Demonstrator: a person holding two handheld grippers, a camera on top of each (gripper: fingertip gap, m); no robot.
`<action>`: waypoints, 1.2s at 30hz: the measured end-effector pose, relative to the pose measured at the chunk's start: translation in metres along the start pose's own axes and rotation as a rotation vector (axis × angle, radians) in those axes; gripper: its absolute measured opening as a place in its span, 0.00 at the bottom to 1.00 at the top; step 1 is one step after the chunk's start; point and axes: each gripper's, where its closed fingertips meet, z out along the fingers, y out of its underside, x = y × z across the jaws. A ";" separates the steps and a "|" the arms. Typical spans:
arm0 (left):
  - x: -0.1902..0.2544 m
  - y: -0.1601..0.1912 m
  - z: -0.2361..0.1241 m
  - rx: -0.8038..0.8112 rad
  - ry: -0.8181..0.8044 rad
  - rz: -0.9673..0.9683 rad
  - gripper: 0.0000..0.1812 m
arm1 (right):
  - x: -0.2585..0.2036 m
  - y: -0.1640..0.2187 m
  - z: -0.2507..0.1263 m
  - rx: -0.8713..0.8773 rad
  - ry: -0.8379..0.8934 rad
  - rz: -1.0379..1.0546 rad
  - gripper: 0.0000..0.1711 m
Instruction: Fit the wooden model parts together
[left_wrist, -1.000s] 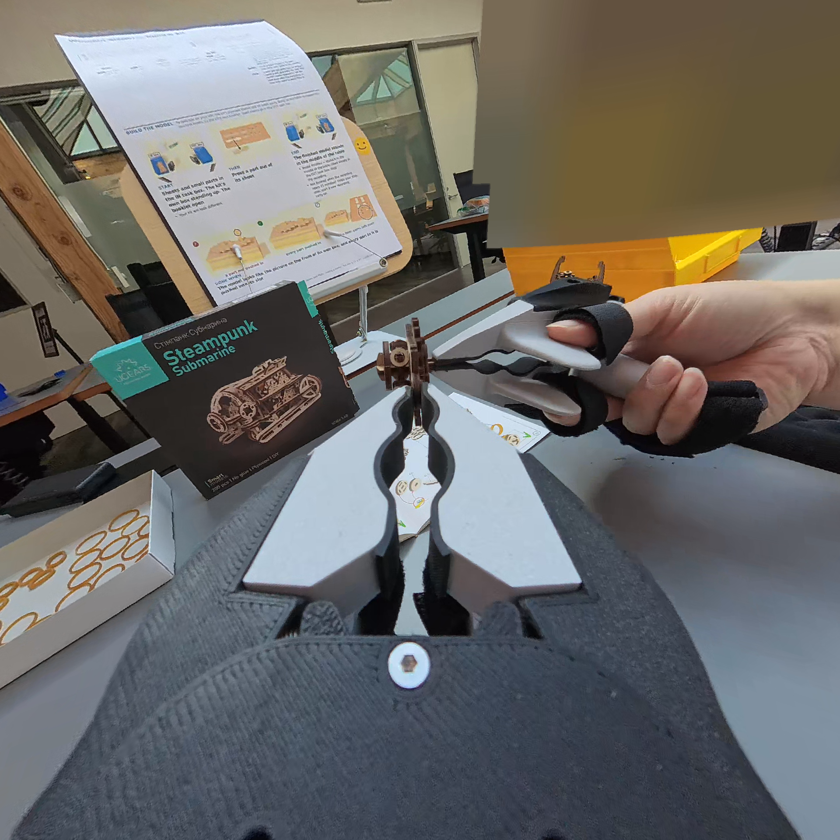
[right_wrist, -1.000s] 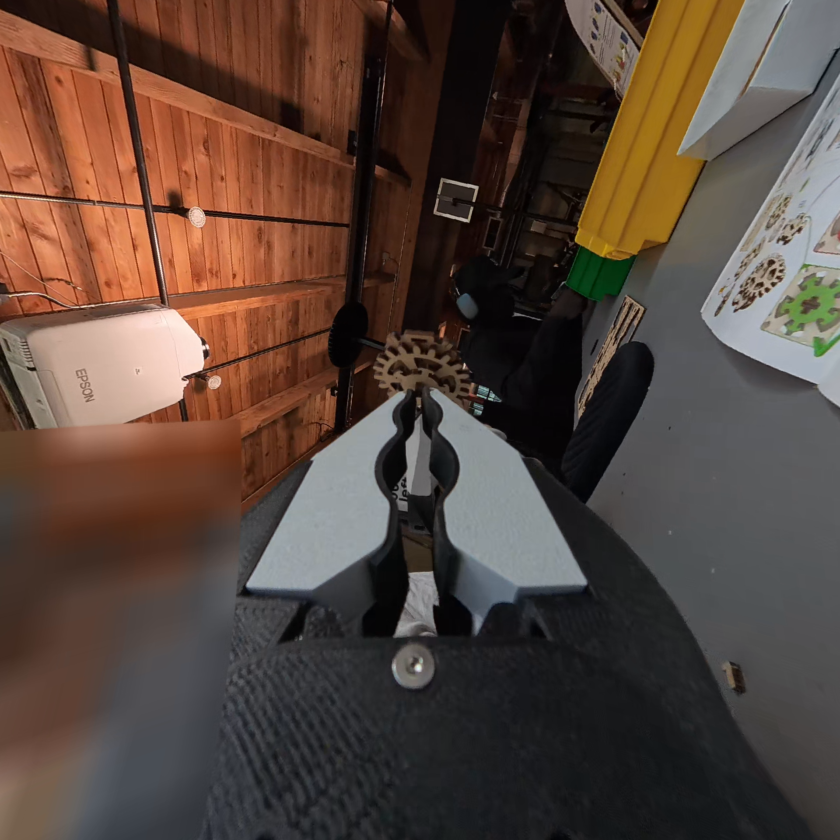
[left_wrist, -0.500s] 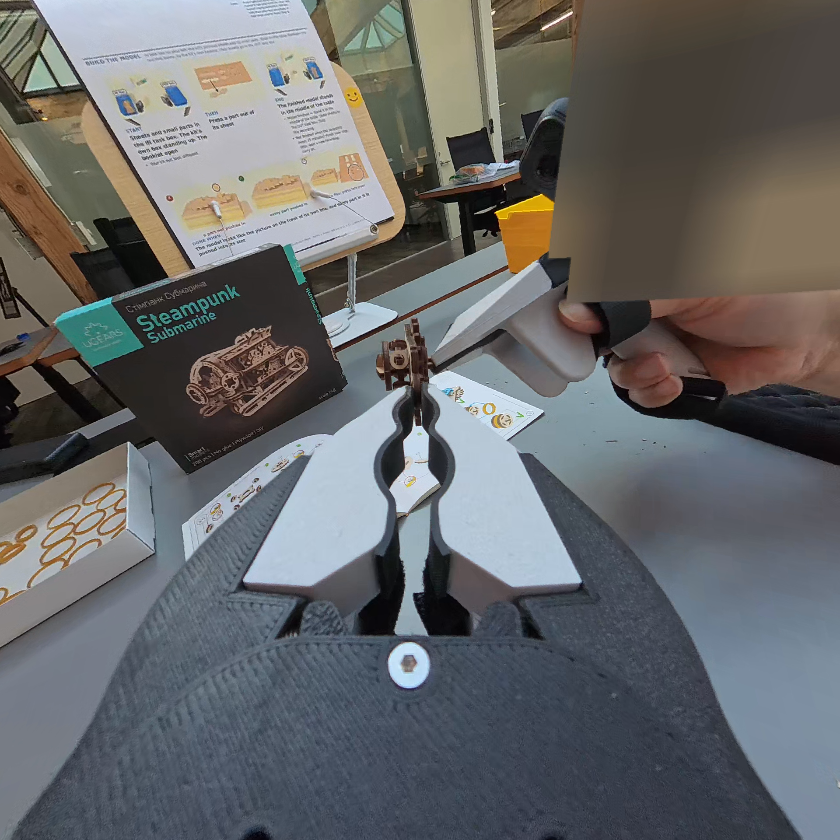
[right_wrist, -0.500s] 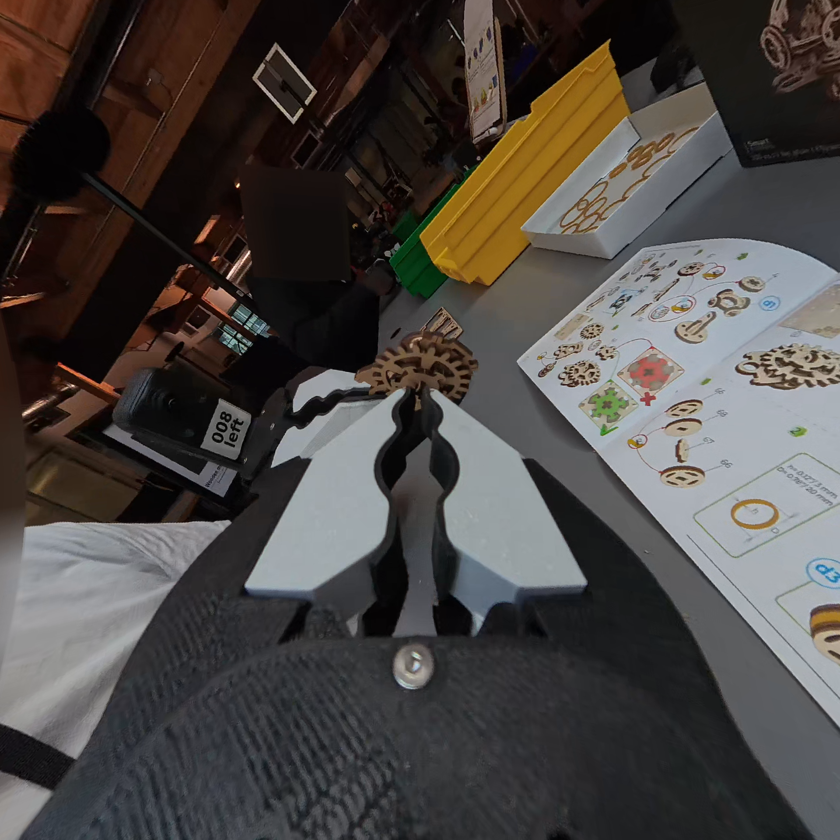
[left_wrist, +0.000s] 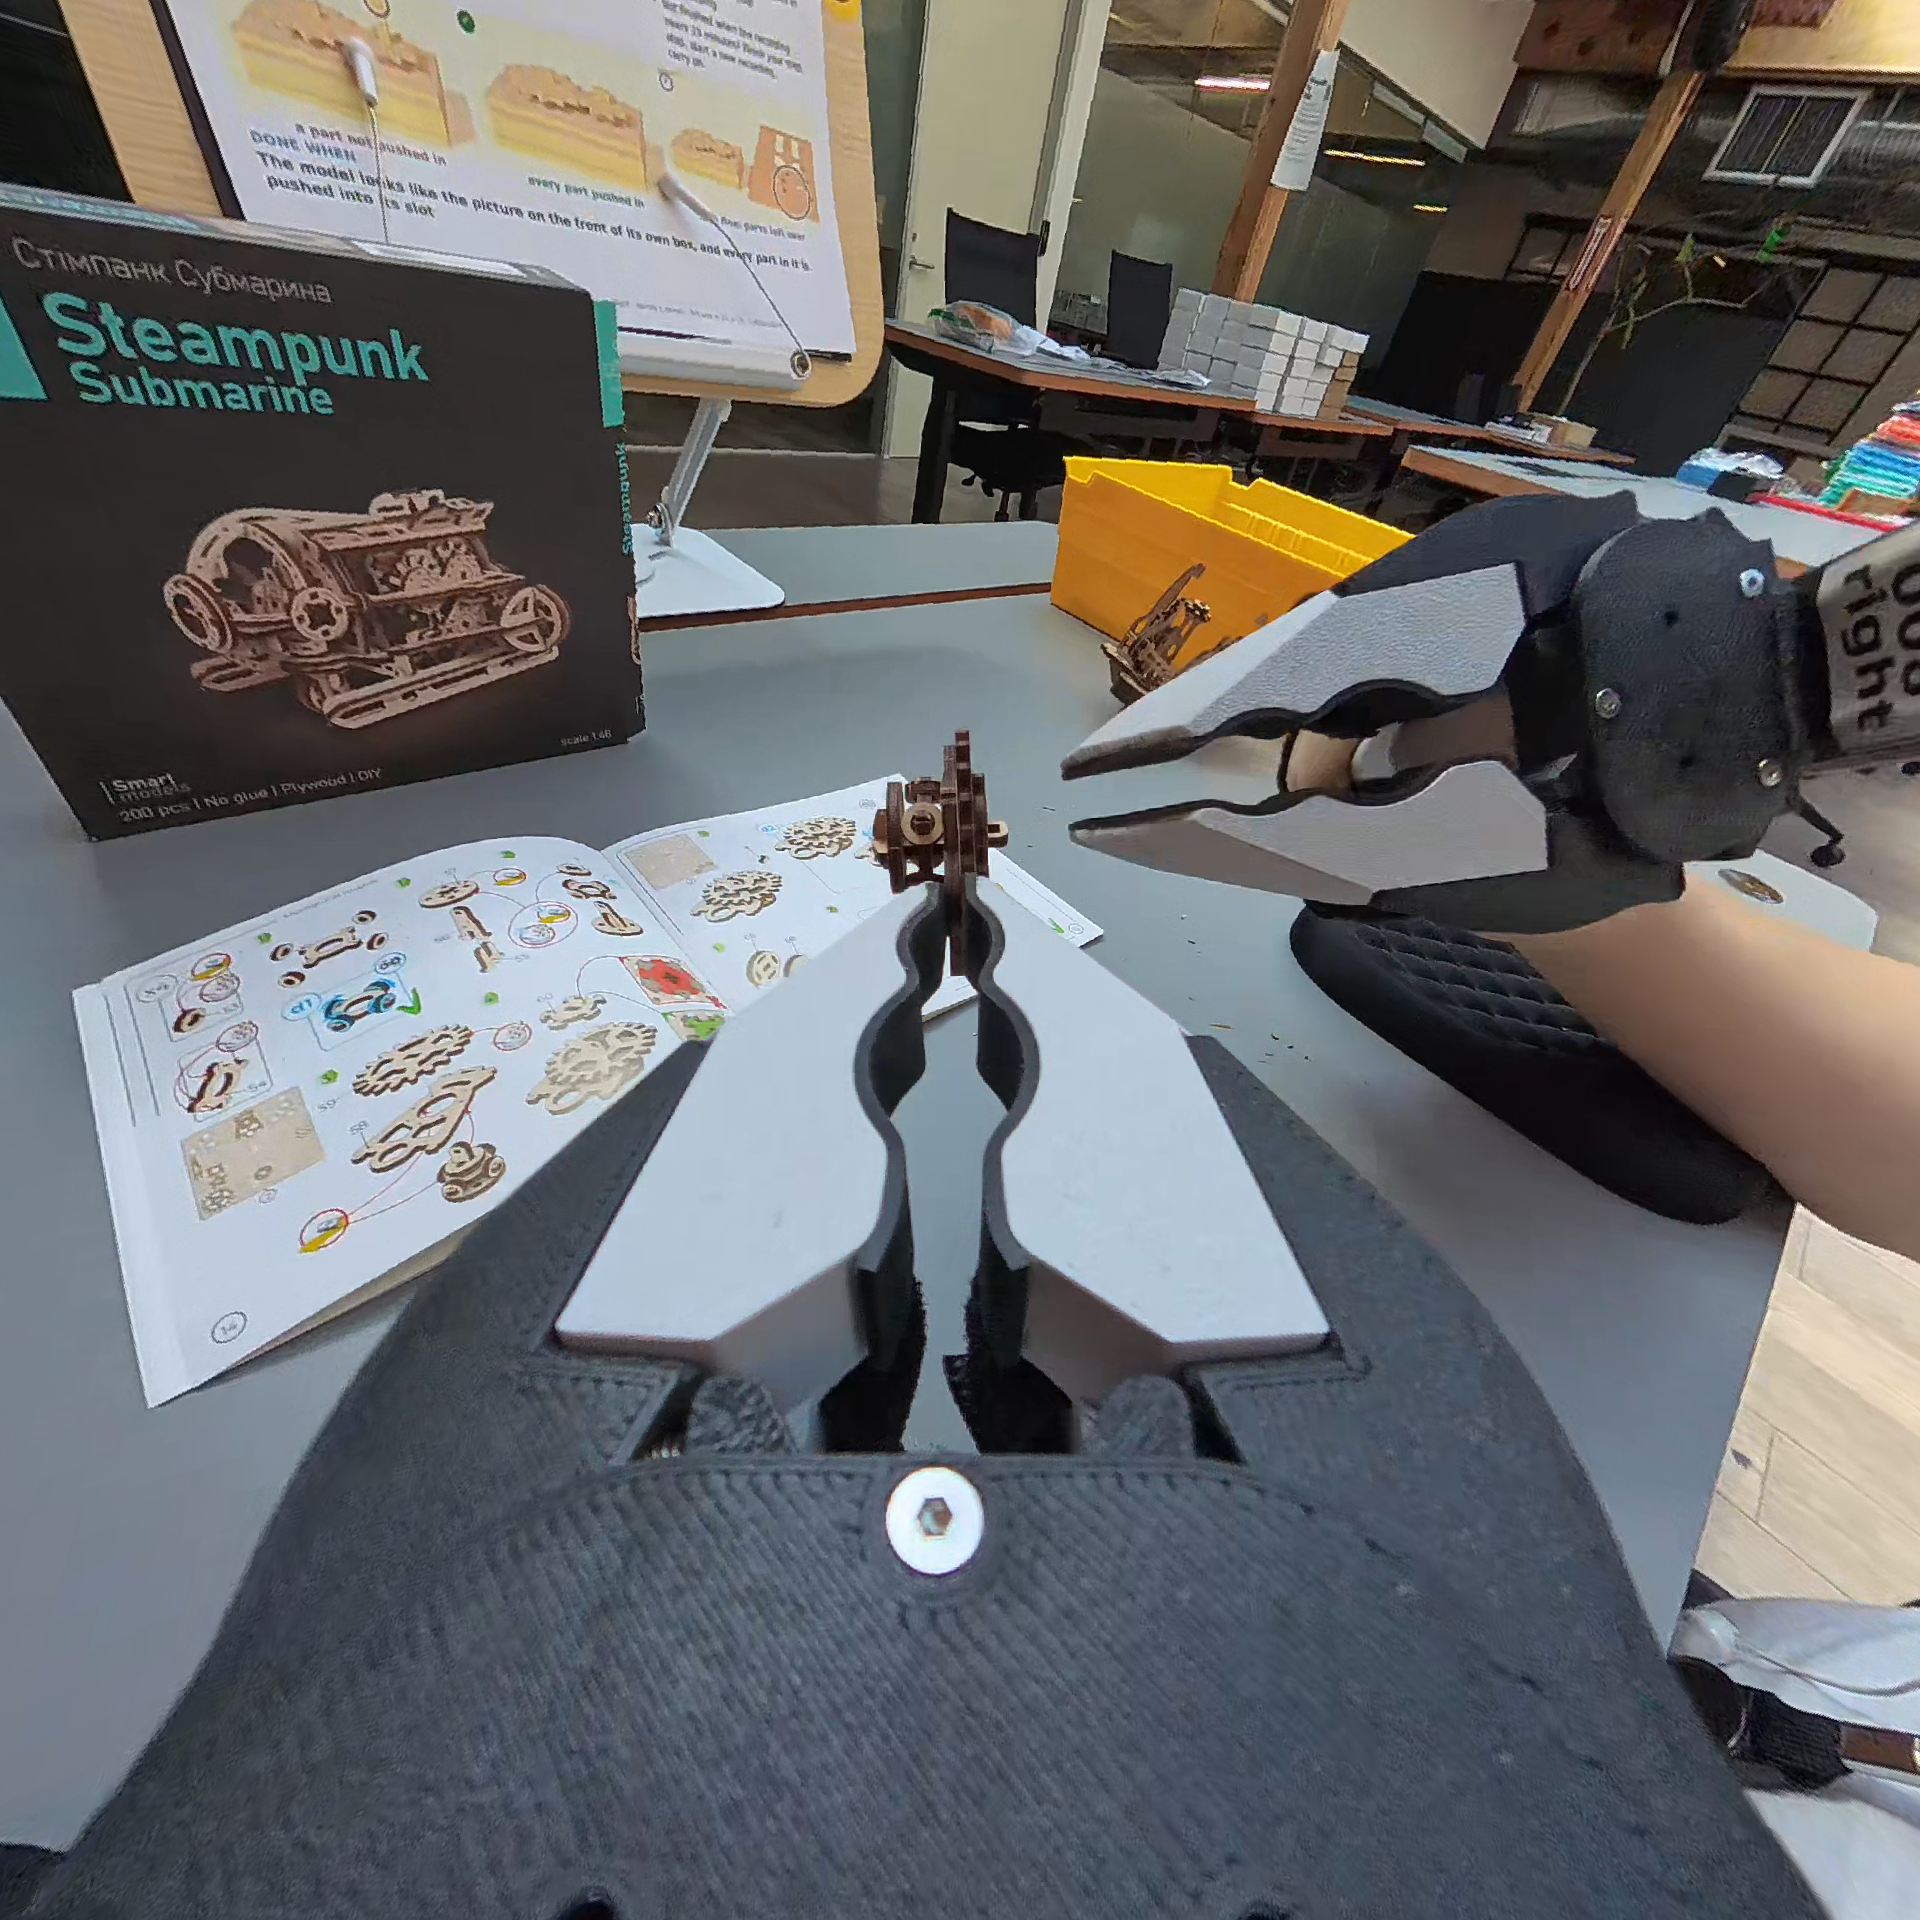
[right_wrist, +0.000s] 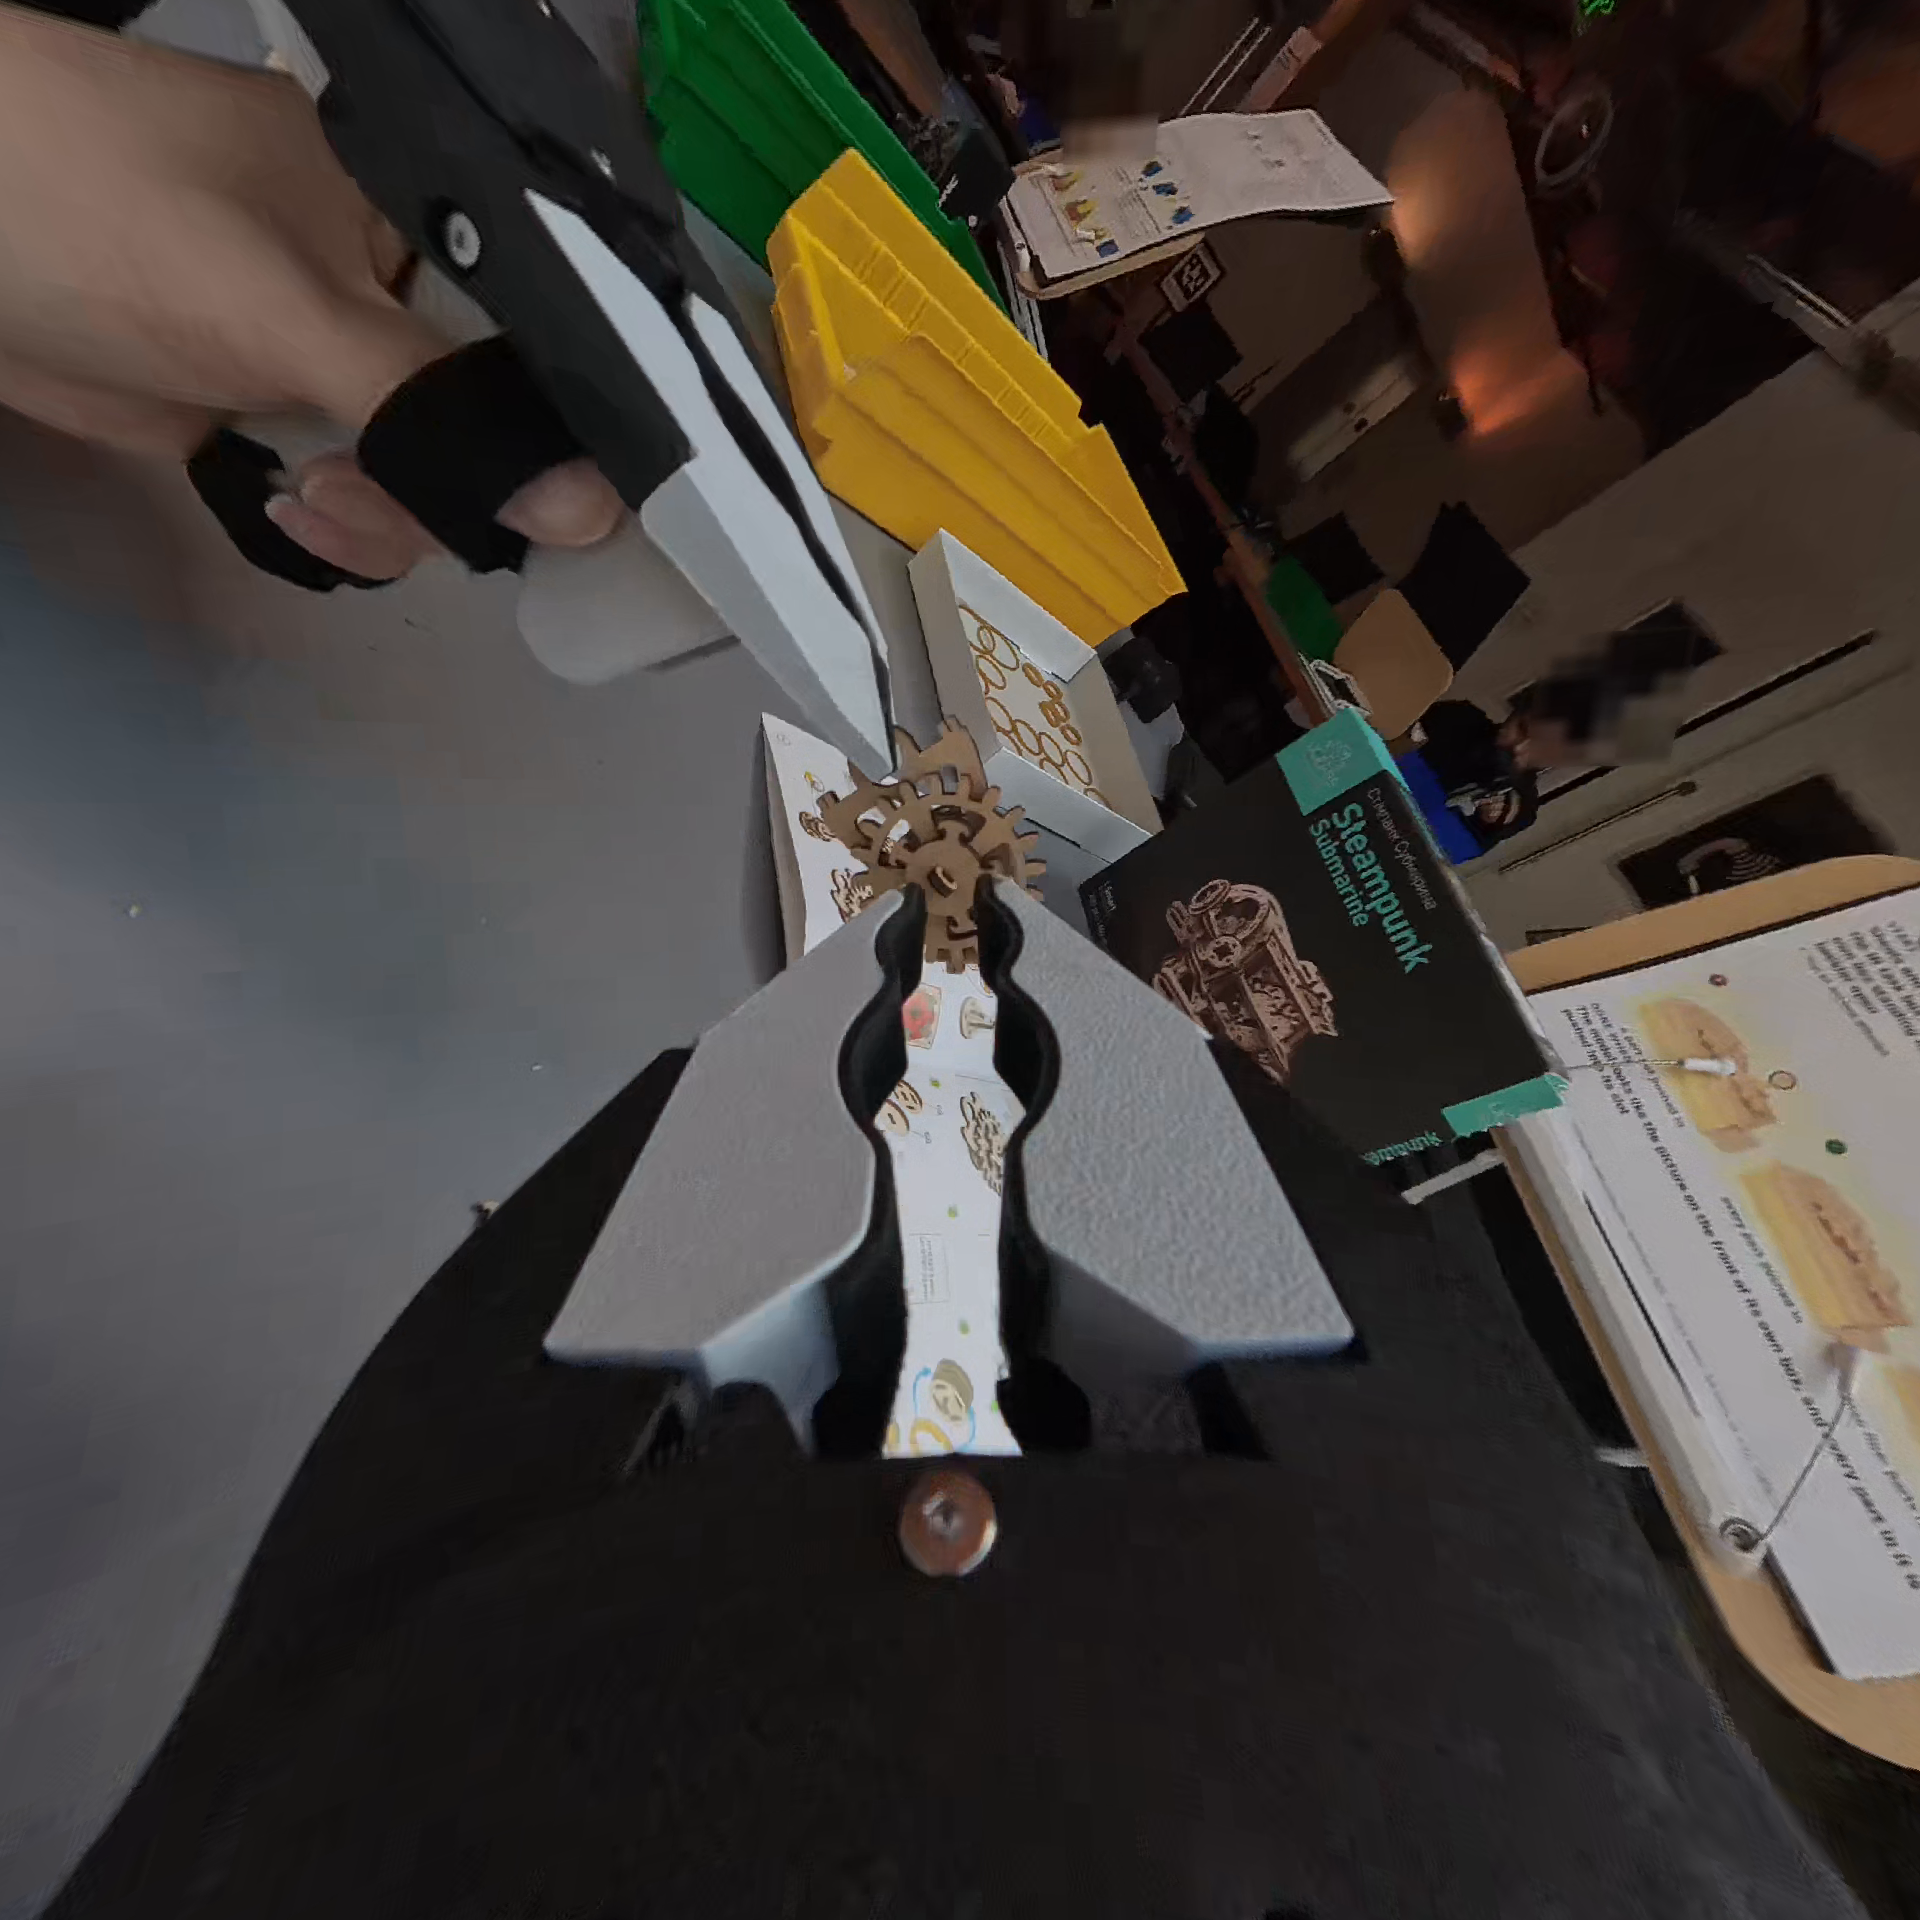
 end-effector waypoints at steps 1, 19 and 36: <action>0.000 0.001 0.000 -0.007 0.006 -0.012 0.00 | 0.002 0.003 0.001 -0.027 0.044 -0.074 0.06; 0.009 0.009 0.003 -0.059 0.050 -0.036 0.00 | -0.013 0.014 0.010 -0.151 0.081 -0.355 0.02; 0.011 -0.006 -0.003 0.047 0.067 -0.079 0.00 | 0.000 -0.001 0.008 -0.045 0.060 0.189 0.01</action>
